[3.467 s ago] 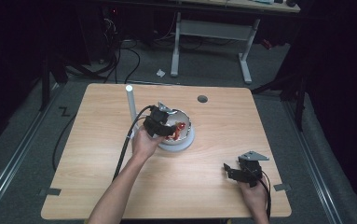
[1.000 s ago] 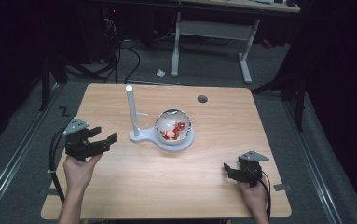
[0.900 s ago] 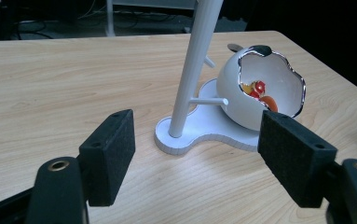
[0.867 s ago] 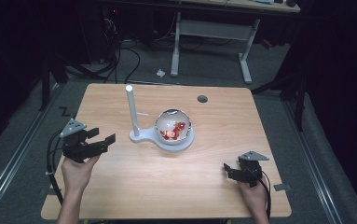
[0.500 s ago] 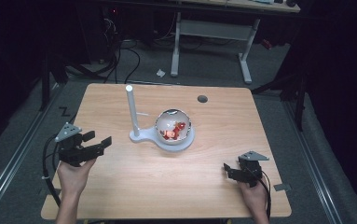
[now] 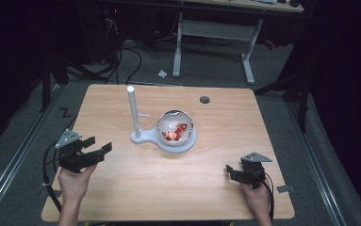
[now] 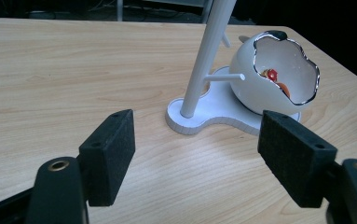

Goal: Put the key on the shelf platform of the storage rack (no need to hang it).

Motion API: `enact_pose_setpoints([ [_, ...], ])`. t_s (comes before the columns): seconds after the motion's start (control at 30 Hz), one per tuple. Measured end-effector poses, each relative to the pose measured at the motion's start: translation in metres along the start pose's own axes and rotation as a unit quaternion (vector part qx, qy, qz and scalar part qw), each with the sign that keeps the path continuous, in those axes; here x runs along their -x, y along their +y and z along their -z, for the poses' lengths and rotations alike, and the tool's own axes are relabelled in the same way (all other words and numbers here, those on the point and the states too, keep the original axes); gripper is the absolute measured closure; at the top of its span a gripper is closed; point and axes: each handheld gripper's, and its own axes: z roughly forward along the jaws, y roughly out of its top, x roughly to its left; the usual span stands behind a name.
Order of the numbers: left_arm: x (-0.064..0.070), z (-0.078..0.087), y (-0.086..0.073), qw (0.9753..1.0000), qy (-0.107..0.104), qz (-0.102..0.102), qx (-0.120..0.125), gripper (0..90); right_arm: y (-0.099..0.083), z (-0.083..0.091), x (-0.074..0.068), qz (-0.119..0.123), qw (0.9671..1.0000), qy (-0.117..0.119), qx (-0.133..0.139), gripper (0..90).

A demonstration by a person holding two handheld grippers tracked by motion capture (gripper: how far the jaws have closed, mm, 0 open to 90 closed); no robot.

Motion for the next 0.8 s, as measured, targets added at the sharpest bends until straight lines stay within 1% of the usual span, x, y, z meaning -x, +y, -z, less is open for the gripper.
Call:
enact_pose_setpoints([
  [0.1, -0.001, -0.001, -0.003, 1.0, 0.0, 0.001, -0.002, 28.0, 0.0, 0.0, 0.0, -0.001, 1.0, 0.0, -0.001, 28.1],
  [0.27, -0.002, -0.002, -0.008, 1.0, -0.001, 0.008, -0.003, 27.9, 0.0, 0.0, 0.0, -0.001, 1.0, 0.0, 0.0, 28.2],
  [0.4, -0.002, -0.004, -0.012, 0.9999, 0.001, 0.005, -0.009, 27.8, 0.0, 0.0, 0.0, -0.001, 1.0, 0.0, 0.0, 28.1],
  [0.53, -0.001, -0.006, -0.014, 0.9999, -0.002, 0.008, -0.01, 27.7, 0.0, 0.0, 0.0, -0.001, 1.0, 0.0, 0.0, 28.2],
  [0.67, 0.0, -0.009, -0.018, 0.9999, 0.0, 0.003, -0.016, 27.6, 0.0, 0.0, 0.0, -0.001, 1.0, 0.0, 0.0, 28.1],
  [0.8, 0.0, -0.011, -0.022, 0.9998, -0.001, 0.008, -0.016, 27.5, 0.0, 0.0, 0.0, -0.001, 1.0, 0.0, 0.0, 28.2],
])
